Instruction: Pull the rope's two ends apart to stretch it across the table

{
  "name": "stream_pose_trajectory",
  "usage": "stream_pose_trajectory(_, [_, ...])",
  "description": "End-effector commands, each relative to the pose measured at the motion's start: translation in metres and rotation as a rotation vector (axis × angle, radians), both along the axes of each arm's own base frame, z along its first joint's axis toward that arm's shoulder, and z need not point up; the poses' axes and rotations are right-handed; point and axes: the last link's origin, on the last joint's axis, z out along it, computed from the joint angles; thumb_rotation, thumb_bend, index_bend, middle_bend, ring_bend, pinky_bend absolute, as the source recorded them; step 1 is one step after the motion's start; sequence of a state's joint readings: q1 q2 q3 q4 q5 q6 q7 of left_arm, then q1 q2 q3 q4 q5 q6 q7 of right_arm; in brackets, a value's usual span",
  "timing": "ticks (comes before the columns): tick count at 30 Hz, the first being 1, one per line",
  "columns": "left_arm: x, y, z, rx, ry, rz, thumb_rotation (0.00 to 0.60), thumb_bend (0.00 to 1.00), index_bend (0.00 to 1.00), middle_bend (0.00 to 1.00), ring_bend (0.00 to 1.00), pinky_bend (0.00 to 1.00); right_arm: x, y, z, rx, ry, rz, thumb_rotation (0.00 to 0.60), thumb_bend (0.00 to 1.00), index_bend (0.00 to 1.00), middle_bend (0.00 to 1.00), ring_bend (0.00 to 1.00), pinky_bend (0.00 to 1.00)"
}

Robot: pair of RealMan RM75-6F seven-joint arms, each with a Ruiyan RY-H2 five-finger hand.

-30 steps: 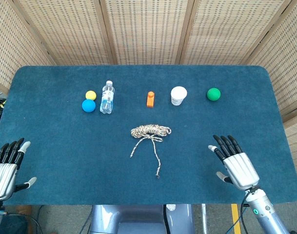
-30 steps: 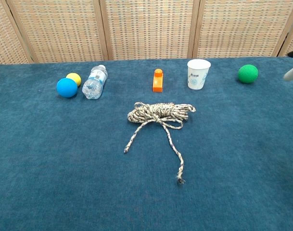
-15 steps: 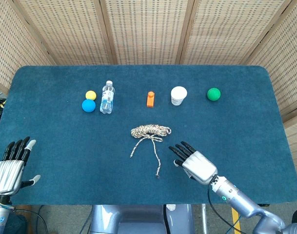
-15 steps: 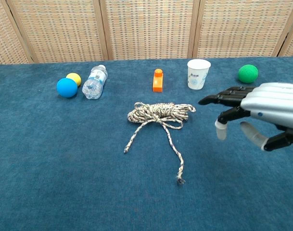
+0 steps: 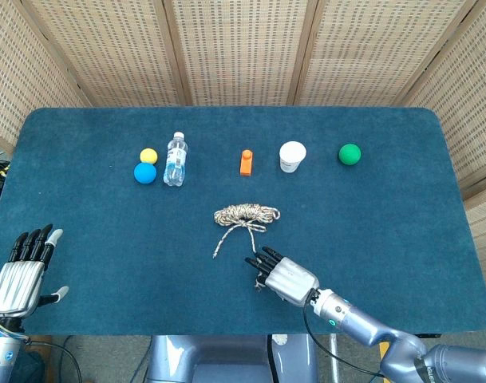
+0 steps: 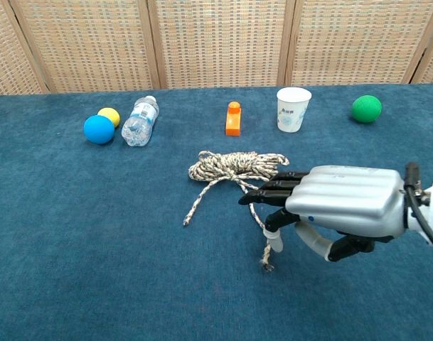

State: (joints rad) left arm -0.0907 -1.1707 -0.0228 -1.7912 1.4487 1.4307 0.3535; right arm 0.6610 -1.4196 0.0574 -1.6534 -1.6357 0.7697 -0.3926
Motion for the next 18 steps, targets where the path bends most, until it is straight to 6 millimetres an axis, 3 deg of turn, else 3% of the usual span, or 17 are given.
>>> stream_pose_trajectory(1, [0.0, 0.0, -0.001, -0.001, 0.002, 0.0, 0.6, 0.0, 0.0, 0.0, 0.0, 0.0, 0.013, -0.001, -0.013, 0.018, 0.001, 0.007, 0.6, 0.89, 0.39, 0.0, 0.0, 0.0])
stream_pose_trajectory(9, [-0.001, 0.001, 0.0, -0.002, 0.001, 0.005, 0.6, 0.0, 0.0, 0.0, 0.0, 0.0, 0.025, -0.003, -0.036, 0.032, 0.024, -0.004, 0.6, 0.89, 0.39, 0.0, 0.0, 0.0])
stream_pose_trajectory(18, [-0.002, 0.003, -0.001, -0.006, 0.0, 0.012, 0.6, 0.0, 0.0, 0.0, 0.0, 0.0, 0.017, -0.004, -0.042, 0.017, 0.088, -0.024, 0.6, 0.9, 0.4, 0.0, 0.0, 0.0])
